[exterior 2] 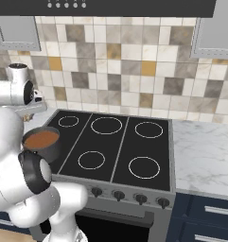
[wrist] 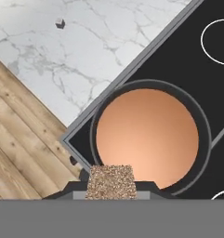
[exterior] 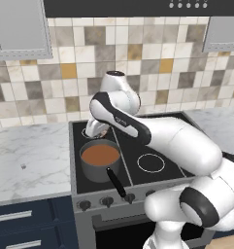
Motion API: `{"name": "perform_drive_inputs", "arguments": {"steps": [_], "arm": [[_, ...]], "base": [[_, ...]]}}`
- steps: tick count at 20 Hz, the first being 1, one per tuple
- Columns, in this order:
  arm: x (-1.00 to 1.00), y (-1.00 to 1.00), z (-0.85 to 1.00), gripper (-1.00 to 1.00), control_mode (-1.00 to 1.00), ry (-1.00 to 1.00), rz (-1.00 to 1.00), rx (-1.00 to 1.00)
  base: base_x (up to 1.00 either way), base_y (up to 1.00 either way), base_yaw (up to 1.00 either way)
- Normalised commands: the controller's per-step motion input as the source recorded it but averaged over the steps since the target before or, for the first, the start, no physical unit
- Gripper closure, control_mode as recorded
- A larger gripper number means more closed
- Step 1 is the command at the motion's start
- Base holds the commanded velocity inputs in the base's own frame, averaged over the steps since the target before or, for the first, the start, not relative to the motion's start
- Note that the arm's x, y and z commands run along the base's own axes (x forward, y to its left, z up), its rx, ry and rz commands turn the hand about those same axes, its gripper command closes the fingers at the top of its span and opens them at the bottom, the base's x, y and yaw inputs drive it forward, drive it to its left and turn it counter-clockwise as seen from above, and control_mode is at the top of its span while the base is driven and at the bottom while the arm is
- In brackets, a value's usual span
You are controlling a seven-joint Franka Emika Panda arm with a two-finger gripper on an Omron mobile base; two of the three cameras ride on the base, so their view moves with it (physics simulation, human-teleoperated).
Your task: Pick up the sugar cube(s) and place them in the saucepan with hot chocolate.
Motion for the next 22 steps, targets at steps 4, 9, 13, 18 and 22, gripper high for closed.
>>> {"name": "perform_drive_inputs", "arguments": {"steps": [4,9,13,18,22], "arm": [[0.26,-0.1,-0.43,1.0,-1.0,0.15,0.02,-0.01],[0.12,0.0,-0.43,1.0,-1.0,0.2,0.02,-0.1],[0.15,0.09,-0.26,1.0,-1.0,0.09,0.01,-0.06],[0.3,0.1,-0.22,1.0,-1.0,0.01,0.01,-0.05],[0.37,0.07,-0.15,1.0,-1.0,0.0,0.0,-0.07]], "base": [[0.0,0.0,0.0],[0.0,0.0,0.0],[0.0,0.0,0.0],[0.0,0.0,0.0],[0.0,0.0,0.0]]}}
